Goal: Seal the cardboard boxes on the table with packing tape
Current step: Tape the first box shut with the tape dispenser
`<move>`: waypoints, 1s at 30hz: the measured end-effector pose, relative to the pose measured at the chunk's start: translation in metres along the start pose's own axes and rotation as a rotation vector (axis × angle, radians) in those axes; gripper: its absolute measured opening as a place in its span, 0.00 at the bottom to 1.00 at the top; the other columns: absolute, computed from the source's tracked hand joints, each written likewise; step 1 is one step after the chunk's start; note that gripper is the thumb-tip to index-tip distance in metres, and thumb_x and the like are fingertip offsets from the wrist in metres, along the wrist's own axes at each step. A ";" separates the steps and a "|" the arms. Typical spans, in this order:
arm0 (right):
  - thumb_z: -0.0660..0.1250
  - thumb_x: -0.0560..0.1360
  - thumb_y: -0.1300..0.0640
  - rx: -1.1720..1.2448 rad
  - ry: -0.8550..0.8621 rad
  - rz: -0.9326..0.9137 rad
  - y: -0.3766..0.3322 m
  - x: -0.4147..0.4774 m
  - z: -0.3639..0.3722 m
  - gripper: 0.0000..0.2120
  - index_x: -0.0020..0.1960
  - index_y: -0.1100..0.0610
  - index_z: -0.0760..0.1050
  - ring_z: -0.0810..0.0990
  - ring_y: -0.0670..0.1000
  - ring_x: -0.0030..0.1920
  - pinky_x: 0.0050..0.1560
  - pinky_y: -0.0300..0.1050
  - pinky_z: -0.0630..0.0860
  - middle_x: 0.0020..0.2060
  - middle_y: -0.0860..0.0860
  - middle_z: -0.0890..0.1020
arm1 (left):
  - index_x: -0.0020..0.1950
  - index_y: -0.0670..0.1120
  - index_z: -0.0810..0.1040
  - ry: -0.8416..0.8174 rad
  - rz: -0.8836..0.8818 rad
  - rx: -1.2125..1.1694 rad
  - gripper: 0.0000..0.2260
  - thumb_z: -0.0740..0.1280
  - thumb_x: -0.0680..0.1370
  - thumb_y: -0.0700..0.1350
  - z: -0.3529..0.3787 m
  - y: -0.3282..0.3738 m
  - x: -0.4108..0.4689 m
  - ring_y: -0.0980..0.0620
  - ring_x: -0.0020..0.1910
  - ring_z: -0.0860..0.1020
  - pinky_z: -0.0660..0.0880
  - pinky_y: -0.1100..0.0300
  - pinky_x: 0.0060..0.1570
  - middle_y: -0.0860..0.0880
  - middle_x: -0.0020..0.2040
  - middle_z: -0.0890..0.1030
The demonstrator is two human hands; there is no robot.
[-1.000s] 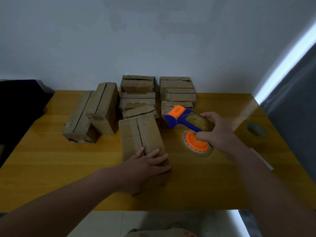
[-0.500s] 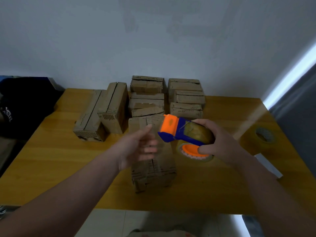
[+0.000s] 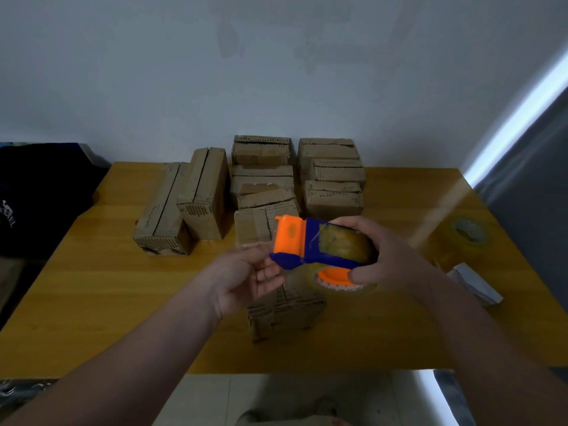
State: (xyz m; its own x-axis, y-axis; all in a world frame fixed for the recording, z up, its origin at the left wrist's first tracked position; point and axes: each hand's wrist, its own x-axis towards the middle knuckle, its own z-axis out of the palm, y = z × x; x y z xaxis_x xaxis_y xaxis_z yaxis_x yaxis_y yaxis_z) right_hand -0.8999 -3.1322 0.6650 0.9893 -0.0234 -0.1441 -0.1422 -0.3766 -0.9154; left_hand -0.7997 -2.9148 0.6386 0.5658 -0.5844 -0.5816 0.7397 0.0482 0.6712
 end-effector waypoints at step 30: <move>0.77 0.68 0.56 -0.361 -0.466 -0.061 0.010 -0.010 -0.021 0.36 0.62 0.29 0.62 0.70 0.28 0.56 0.43 0.30 0.76 0.56 0.30 0.70 | 0.38 0.41 0.72 0.668 0.293 0.354 0.10 0.64 0.80 0.39 -0.020 -0.091 -0.040 0.49 0.35 0.71 0.73 0.55 0.40 0.45 0.35 0.71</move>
State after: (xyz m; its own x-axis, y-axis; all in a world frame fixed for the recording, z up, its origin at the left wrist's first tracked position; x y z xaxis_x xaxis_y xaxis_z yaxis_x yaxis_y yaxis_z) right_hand -0.9109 -3.1554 0.6653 0.8650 0.3867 -0.3197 0.0158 -0.6578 -0.7530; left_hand -0.8826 -2.8792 0.5917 0.8997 0.0244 -0.4358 0.4315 -0.2006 0.8795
